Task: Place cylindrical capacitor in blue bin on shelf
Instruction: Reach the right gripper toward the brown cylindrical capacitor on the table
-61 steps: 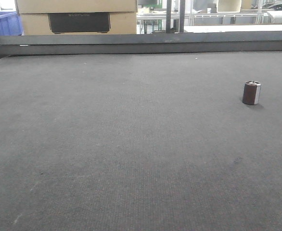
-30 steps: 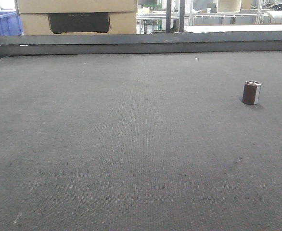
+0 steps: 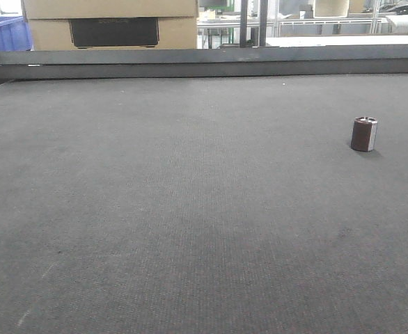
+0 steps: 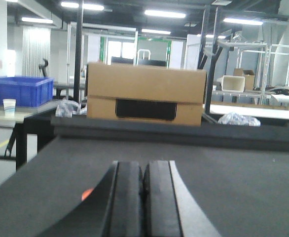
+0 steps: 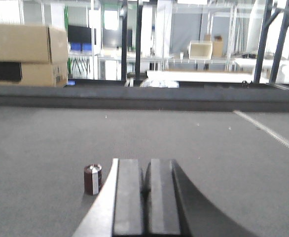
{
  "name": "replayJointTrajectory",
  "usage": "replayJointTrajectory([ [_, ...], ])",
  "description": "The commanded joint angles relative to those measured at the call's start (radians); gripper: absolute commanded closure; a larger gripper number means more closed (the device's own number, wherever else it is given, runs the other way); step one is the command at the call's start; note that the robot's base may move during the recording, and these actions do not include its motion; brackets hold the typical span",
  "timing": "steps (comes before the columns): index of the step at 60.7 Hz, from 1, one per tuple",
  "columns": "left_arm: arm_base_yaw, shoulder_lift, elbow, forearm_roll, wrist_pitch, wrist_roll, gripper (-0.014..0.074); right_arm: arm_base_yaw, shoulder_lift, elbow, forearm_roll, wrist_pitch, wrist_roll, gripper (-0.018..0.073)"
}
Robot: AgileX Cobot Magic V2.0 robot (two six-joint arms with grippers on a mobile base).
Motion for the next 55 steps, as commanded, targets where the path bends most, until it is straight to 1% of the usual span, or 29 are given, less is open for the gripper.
replayJointTrajectory([
  [1,-0.005,0.042,-0.122,0.047,0.090,0.002,0.0708,0.001,-0.002,-0.102,0.003,0.029,-0.001,0.0722],
  [6,-0.005,0.099,-0.245,0.082,0.176,0.002,0.0708,0.001,-0.002,-0.234,0.003,0.162,-0.001,0.0722],
  [10,-0.005,0.160,-0.328,0.091,0.241,0.002,0.0702,0.001,0.021,-0.336,-0.003,0.243,-0.001,0.0722],
  [13,-0.005,0.207,-0.382,0.091,0.286,0.002,0.0671,0.001,0.062,-0.404,-0.011,0.273,-0.001,0.0708],
  [16,-0.005,0.254,-0.426,0.091,0.316,0.002,0.0613,0.001,0.105,-0.460,-0.011,0.278,-0.001,0.0662],
  [18,-0.005,0.279,-0.452,0.091,0.330,0.002,0.0570,0.001,0.143,-0.495,-0.011,0.278,-0.001,0.0601],
  [20,-0.005,0.304,-0.468,0.091,0.338,0.002,0.0509,0.001,0.175,-0.520,-0.011,0.278,-0.001,0.0540],
  [24,-0.005,0.364,-0.493,0.091,0.333,0.002,0.0377,0.001,0.257,-0.569,-0.018,0.276,-0.001,0.0353],
  [25,-0.005,0.374,-0.495,0.091,0.331,0.002,0.0338,0.001,0.282,-0.581,-0.018,0.274,-0.001,0.0295],
  [29,-0.005,0.412,-0.503,0.088,0.318,0.002,0.0231,0.001,0.361,-0.608,-0.022,0.264,-0.001,0.0120],
  [33,-0.005,0.444,-0.503,0.082,0.296,0.002,0.0127,0.001,0.425,-0.615,-0.022,0.207,-0.001,-0.0003],
  [34,-0.005,0.451,-0.503,0.080,0.292,0.002,0.0108,0.001,0.435,-0.615,-0.022,0.184,-0.001,-0.0018],
  [40,-0.005,0.470,-0.503,0.036,0.278,0.002,0.0001,0.001,0.498,-0.615,-0.023,0.074,-0.001,-0.0011],
  [42,-0.005,0.472,-0.503,0.021,0.271,0.002,-0.0016,0.001,0.522,-0.615,-0.023,0.046,-0.001,-0.0010],
  [45,-0.005,0.472,-0.503,0.011,0.263,0.002,-0.0013,0.001,0.555,-0.615,-0.017,0.038,-0.001,-0.0010],
  [48,-0.005,0.472,-0.503,0.007,0.259,0.002,-0.0013,0.001,0.596,-0.615,-0.014,0.063,-0.001,-0.0010],
  [51,-0.005,0.472,-0.503,0.007,0.255,0.002,-0.0013,0.008,0.634,-0.613,-0.014,0.095,-0.001,-0.0010],
  [55,-0.005,0.472,-0.503,0.007,0.255,0.002,-0.0013,0.028,0.683,-0.597,-0.014,0.097,-0.001,-0.0010],
])
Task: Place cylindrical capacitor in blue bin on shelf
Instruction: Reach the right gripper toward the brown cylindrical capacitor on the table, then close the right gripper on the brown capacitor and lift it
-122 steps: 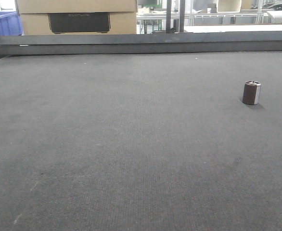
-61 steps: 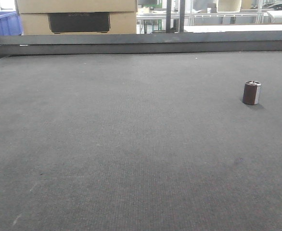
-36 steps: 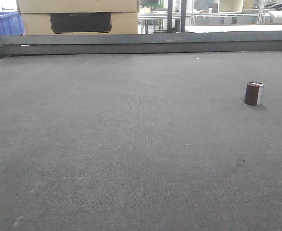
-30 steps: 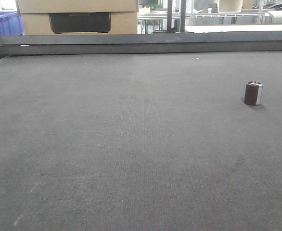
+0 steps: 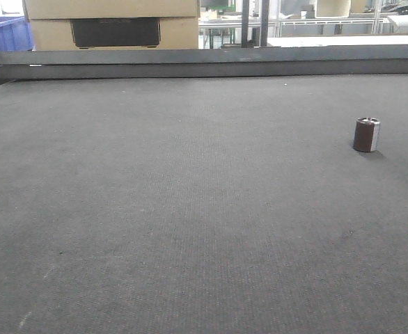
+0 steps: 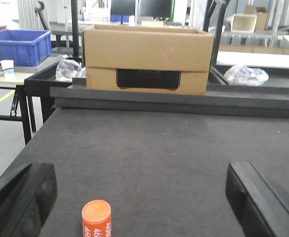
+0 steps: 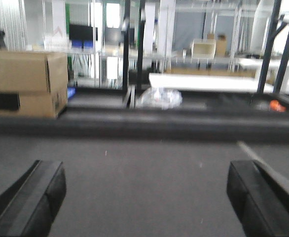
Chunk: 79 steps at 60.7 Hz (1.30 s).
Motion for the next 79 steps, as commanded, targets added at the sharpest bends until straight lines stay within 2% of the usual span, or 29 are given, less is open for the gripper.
replayJointTrajectory([
  [1,-0.005,0.002,-0.010,-0.010,-0.024,0.002,-0.0013,0.022,0.067,0.018,-0.001,0.004,-0.003,-0.0010],
  [11,-0.005,0.002,-0.010,-0.012,-0.024,0.002,-0.0013,0.078,0.211,0.093,-0.002,-0.114,-0.003,-0.0010],
  [24,-0.005,0.002,-0.010,-0.012,-0.052,0.002,-0.0013,0.096,0.442,0.218,-0.020,-0.509,-0.003,-0.0010],
  [28,-0.005,0.002,-0.010,-0.012,-0.064,0.002,-0.0013,0.096,0.526,0.232,-0.054,-0.634,-0.003,-0.0010],
  [36,-0.005,0.002,-0.010,-0.012,-0.068,0.002,-0.0013,0.096,0.688,0.232,-0.108,-0.825,-0.003,-0.0010],
  [45,-0.005,0.002,-0.010,-0.012,-0.068,0.002,-0.0013,0.096,0.863,0.232,-0.108,-1.002,-0.003,-0.0010],
  [59,-0.005,0.002,-0.010,-0.012,-0.066,0.002,-0.0013,0.096,1.089,0.167,-0.108,-1.103,-0.003,-0.0010],
  [79,-0.005,0.002,-0.010,-0.012,-0.060,0.002,-0.0013,0.096,1.270,0.006,-0.108,-1.089,-0.003,-0.0010],
])
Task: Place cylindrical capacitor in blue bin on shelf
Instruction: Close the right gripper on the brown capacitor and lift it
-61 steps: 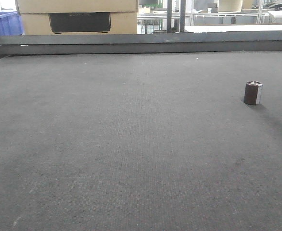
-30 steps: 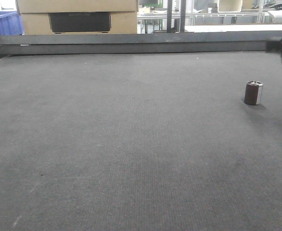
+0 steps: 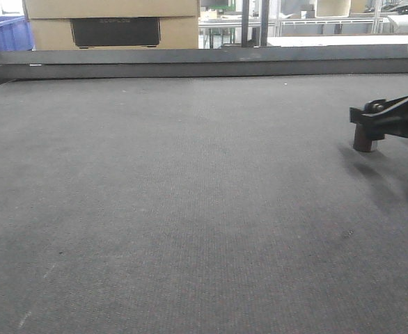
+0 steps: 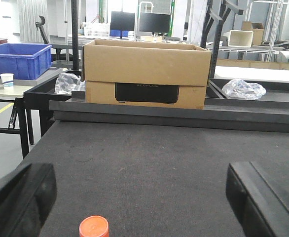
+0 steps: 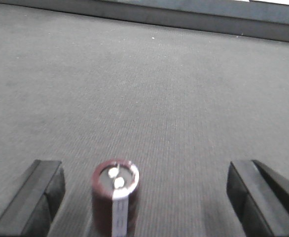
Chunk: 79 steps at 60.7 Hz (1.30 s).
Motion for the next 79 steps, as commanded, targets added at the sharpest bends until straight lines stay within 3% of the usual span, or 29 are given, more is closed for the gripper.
replayJointTrajectory([
  [1,-0.005,0.002,-0.010,-0.006,-0.011,0.002,-0.0013,0.001,0.039,-0.037,-0.008,-0.018,-0.003,-0.0010],
  [29,-0.005,0.002,-0.010,-0.006,-0.009,0.002,-0.0013,0.001,0.152,-0.131,-0.051,0.007,-0.003,0.0010],
  [36,-0.005,0.002,-0.010,-0.006,-0.009,0.002,-0.0013,0.001,0.153,-0.130,-0.051,0.025,-0.003,0.0161],
  [46,-0.005,0.002,-0.010,-0.006,-0.009,0.002,-0.0013,0.001,0.153,-0.130,-0.049,0.028,-0.003,0.0458],
  [55,-0.005,0.002,-0.010,-0.008,0.003,0.002,-0.0013,0.001,0.116,-0.130,-0.049,0.024,-0.003,0.0619],
  [69,-0.001,0.002,0.030,0.002,0.050,0.002,-0.0012,0.001,-0.083,-0.087,-0.049,0.047,-0.003,0.0649],
  [79,-0.001,0.018,0.133,0.022,-0.014,0.002,-0.0012,0.001,-0.312,-0.060,-0.049,0.195,-0.003,0.0650],
])
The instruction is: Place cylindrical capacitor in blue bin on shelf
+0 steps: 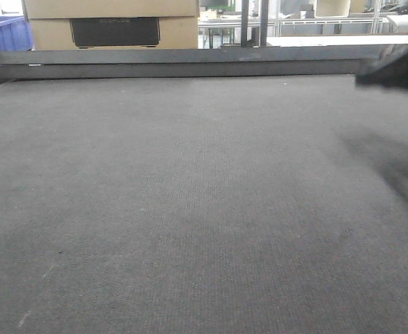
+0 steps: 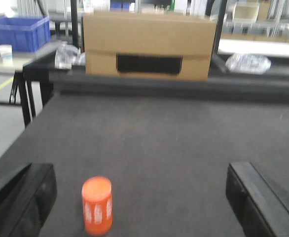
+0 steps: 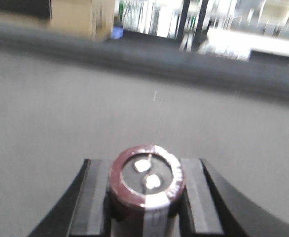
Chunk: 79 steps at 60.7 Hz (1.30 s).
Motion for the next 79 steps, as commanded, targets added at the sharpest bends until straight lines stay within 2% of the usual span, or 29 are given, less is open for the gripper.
replayJointTrajectory([
  [1,-0.001,0.020,0.065,0.017,-0.064,0.002,-0.0012,0.001,-0.132,0.010,-0.004,0.089,-0.001,0.0650],
  [12,-0.001,0.123,0.217,0.021,-0.325,0.002,-0.0012,0.001,-0.373,0.010,-0.004,0.318,-0.001,0.0650],
  [20,-0.001,0.289,0.269,-0.020,-0.540,0.002,-0.0012,0.001,-0.512,0.010,-0.004,0.461,-0.001,0.0650],
  [32,-0.001,0.643,0.262,-0.113,-0.865,0.002,-0.0012,0.001,-0.645,0.010,-0.004,0.525,-0.001,0.0650],
  [36,-0.001,0.748,0.243,-0.155,-0.932,0.004,-0.0012,0.001,-0.674,0.010,-0.004,0.534,-0.001,0.0650],
  [40,-0.001,0.845,0.211,-0.186,-0.968,0.004,-0.0012,0.001,-0.696,0.010,-0.004,0.551,-0.001,0.0650],
  [45,-0.001,0.956,0.160,-0.188,-1.006,0.004,-0.0012,0.001,-0.714,0.010,-0.004,0.574,-0.001,0.0650],
  [53,-0.001,1.083,0.071,-0.247,-1.008,0.006,-0.0012,0.001,-0.733,0.010,-0.004,0.593,-0.001,0.0650],
  [58,-0.001,1.131,0.029,-0.295,-1.014,0.009,-0.0012,0.001,-0.737,0.010,-0.004,0.599,-0.001,0.0650],
  [69,-0.001,1.197,-0.024,-0.312,-1.016,0.013,-0.0008,0.001,-0.737,0.010,-0.004,0.607,-0.001,0.0650],
  [79,0.001,1.236,-0.036,-0.360,-1.033,0.072,-0.0004,0.001,-0.737,0.010,-0.004,0.609,-0.001,0.0650],
])
